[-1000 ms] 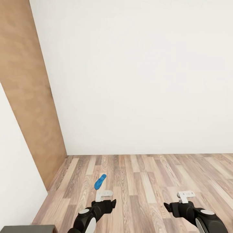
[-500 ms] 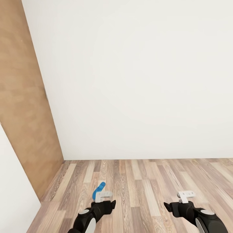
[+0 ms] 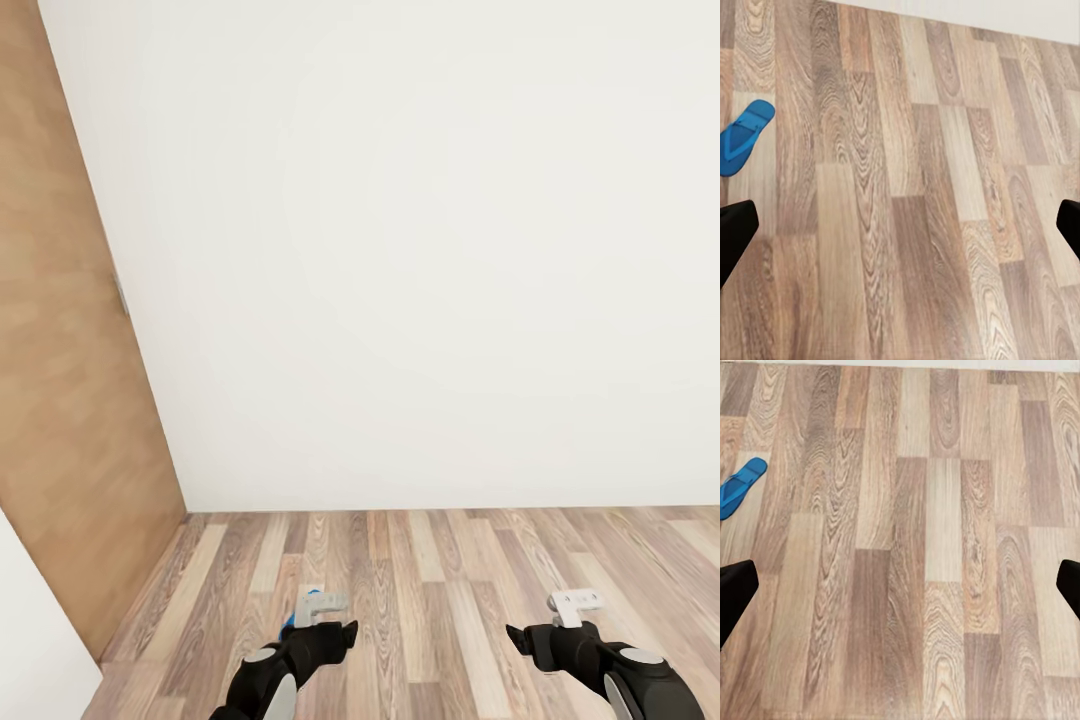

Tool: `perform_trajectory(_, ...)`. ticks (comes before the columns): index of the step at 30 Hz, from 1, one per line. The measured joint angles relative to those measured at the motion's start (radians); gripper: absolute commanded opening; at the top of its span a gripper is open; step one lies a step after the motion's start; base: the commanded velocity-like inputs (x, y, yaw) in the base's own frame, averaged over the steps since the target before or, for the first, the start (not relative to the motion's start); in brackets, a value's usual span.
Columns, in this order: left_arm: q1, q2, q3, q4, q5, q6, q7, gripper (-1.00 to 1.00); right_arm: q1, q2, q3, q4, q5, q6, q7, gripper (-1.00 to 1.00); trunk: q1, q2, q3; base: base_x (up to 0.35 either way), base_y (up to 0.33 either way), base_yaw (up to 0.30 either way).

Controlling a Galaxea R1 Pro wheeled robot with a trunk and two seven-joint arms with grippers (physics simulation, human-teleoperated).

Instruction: In the bedroom, move the book from the bed onto either nightstand, and place the two sandals side by side next to the bed.

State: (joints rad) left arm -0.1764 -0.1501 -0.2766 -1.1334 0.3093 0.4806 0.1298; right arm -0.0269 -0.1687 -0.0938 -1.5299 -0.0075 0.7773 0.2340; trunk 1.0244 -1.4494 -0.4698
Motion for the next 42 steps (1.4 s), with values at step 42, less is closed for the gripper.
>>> perform_trajectory(42,-0.060,0.114,0.020,0.031,-0.014,0.150,0.181,1.00,-0.009,0.002,0.008,-0.010,-0.002,0.014,-0.002,1.00,0.001,0.000,0.000,0.268,0.007,-0.090)
